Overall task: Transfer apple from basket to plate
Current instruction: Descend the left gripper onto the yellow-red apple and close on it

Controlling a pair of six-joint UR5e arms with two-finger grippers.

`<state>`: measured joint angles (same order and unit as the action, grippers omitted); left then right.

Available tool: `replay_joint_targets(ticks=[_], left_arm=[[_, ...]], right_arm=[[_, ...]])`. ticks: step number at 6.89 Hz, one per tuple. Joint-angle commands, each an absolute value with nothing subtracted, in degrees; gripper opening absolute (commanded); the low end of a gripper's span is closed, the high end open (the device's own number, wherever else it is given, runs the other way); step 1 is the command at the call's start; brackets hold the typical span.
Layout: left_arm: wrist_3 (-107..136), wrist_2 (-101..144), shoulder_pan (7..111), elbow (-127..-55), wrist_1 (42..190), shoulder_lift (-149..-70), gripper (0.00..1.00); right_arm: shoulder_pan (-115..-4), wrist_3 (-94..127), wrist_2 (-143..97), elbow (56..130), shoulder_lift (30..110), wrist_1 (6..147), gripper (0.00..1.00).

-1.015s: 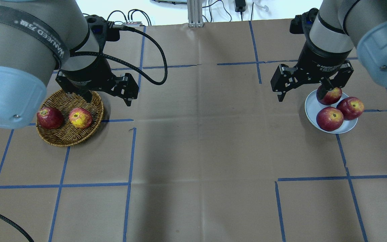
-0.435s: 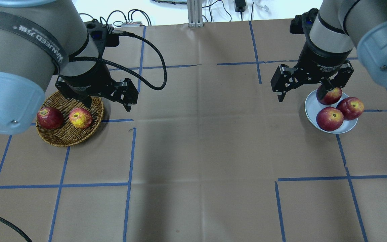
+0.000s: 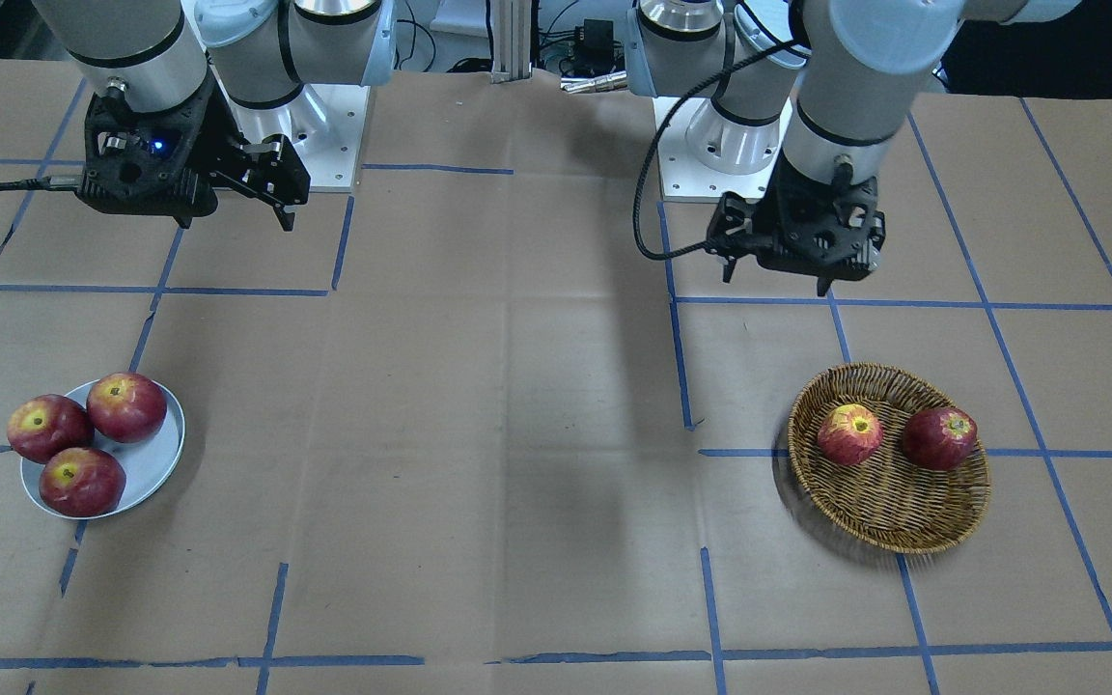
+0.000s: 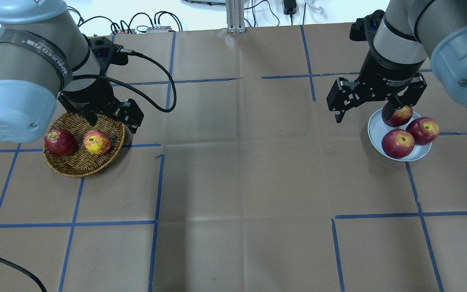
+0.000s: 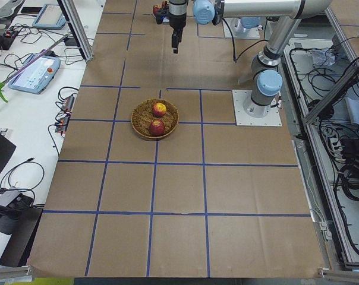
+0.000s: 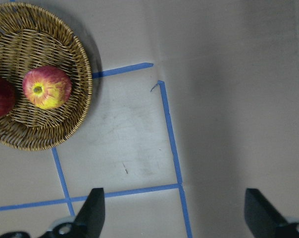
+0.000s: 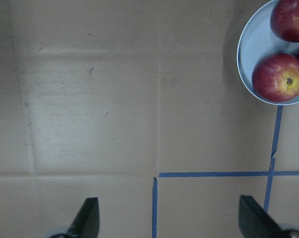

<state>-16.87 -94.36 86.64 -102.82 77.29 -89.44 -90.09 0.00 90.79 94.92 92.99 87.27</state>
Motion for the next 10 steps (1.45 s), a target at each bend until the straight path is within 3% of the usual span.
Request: replay_joint_targets(ticks=[1,3,10], left_arm=[[-29.05,-94.22,76.76,-110.88,56.19,-96.46,0.99],[-29.44,-93.60,74.71,-110.75,52.56,-103.51,0.99],[-33.49,-93.60,71.46,-110.74,47.46,-111.43,0.99]], right_arm=[[-90.17,0.00,90.79,94.92,92.99,87.19,1.00],[-90.09,0.00,90.79,94.92,92.99,87.27,1.00],[-90.09,-0.09,90.88,94.92,92.99,87.19,1.00]])
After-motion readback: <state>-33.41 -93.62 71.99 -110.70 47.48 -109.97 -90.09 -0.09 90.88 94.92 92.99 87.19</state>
